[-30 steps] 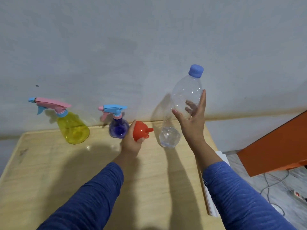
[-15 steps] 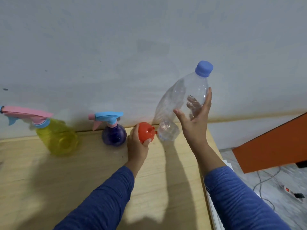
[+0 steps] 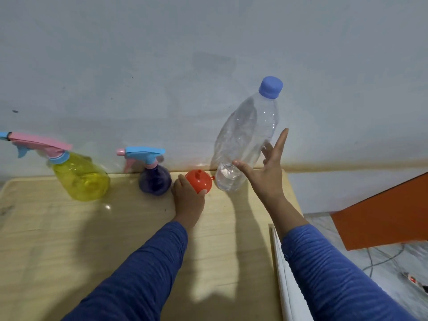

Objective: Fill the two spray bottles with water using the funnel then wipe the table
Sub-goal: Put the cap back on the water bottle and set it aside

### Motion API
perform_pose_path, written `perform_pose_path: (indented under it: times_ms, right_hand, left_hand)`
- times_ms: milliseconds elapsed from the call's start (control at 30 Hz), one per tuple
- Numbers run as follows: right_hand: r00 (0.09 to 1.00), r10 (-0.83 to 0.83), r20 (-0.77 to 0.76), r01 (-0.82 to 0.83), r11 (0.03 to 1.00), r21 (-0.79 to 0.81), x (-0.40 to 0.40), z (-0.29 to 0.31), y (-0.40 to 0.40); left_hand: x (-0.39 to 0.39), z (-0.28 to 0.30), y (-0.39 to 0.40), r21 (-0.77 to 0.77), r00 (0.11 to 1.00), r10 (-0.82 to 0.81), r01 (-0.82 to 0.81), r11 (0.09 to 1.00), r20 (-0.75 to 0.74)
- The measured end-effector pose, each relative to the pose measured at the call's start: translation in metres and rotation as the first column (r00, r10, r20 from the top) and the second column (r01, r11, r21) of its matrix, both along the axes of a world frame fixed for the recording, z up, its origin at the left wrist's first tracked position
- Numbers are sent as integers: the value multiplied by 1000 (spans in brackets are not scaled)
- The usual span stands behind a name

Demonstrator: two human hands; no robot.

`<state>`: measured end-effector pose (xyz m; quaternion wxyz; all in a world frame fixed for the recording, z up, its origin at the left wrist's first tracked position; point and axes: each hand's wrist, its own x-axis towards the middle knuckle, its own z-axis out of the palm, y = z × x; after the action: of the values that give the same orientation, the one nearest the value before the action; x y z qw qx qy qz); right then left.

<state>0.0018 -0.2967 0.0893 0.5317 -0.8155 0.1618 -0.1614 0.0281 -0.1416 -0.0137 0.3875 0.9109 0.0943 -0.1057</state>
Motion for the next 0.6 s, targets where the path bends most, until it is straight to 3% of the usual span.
perform_pose_path:
  times_ms: [200,367,467,600]
  right_hand:
    - [935,103,-339,-124,991,-41,-36,-22,-15]
    - [651,158,-742,-498,827,-261,-55,-26,-28]
    - [543,106,-833,-623,716,-315,-66,-26,-36]
    - [557,41,-830,-651,641,-405,-87,-19,-53]
  left_hand:
    - [-16,17,-1,123,990,-52,69,990,-132]
    - [-33,34,-4,377,970,-175,228,898,-171]
    - [-48,48,-12,414,950,-240,303,858,-198]
    - [-68,68,-31,475,898,-402,436,765,-177]
